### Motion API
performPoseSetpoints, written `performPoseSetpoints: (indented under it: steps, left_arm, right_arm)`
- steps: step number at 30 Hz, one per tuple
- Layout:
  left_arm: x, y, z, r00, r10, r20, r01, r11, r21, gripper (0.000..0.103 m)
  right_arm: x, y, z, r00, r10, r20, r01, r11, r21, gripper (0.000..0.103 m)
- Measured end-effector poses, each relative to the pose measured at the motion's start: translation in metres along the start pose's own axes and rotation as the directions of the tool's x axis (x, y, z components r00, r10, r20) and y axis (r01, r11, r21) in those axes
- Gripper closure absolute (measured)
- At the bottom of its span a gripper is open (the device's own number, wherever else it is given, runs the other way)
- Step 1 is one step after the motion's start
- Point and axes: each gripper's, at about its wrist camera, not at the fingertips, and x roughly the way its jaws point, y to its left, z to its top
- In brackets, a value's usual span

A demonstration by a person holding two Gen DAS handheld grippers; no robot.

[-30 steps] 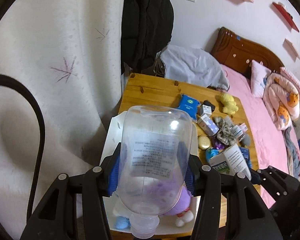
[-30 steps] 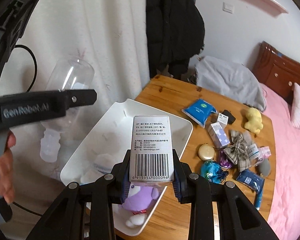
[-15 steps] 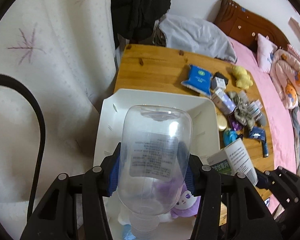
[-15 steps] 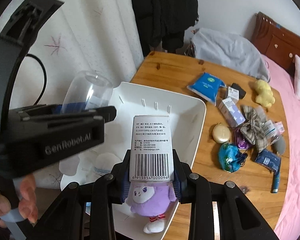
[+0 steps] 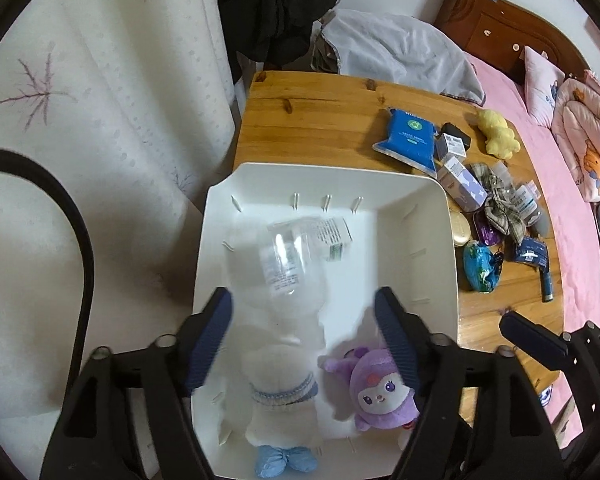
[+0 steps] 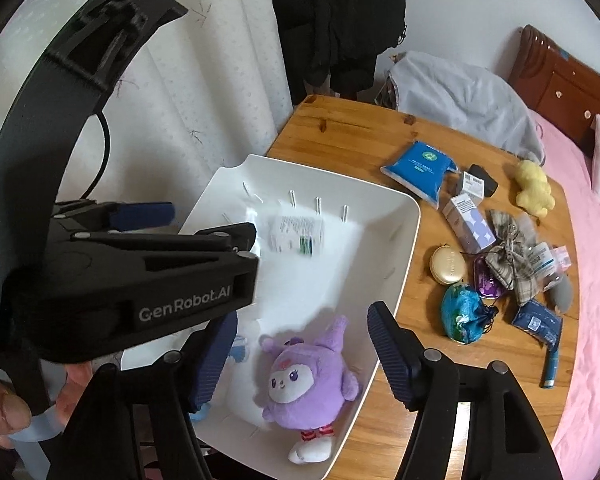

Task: Organize objects
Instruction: 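Release the bottle and the box into the tray by opening both tools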

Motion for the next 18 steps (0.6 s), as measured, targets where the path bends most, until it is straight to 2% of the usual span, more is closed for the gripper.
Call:
performPoseSetpoints:
  steps: [7,10,14,18]
  left_arm:
    - [-0.017,0.000,0.000,1.000,-0.015,0.027,0.015,1.000,-0.013,0.022]
    - [-0.025,-0.001,0.000,0.999,-0.023,0.042,0.024,1.000,-0.012,0.022]
    - [-0.039,-0.003,-0.002,0.997,-0.038,0.067,0.038,0.999,-0.002,0.022]
    - [-0.052,-0.007,-0.004,0.994,-0.053,0.095,0.052,0.999,0.014,0.022]
  right_arm:
    - [-0.017,-0.002,-0.003,0.999,0.008,0.038,-0.007,1.000,-0.002,0.033]
    - [-0.028,-0.001,-0.006,0.997,-0.011,0.071,0.011,1.000,-0.005,0.022]
    - [-0.045,-0.002,-0.010,0.992,-0.005,0.127,0.005,1.000,0.005,0.022]
    - [-0.065,-0.002,-0.015,0.980,-0.037,0.195,0.036,0.999,0.008,0.022]
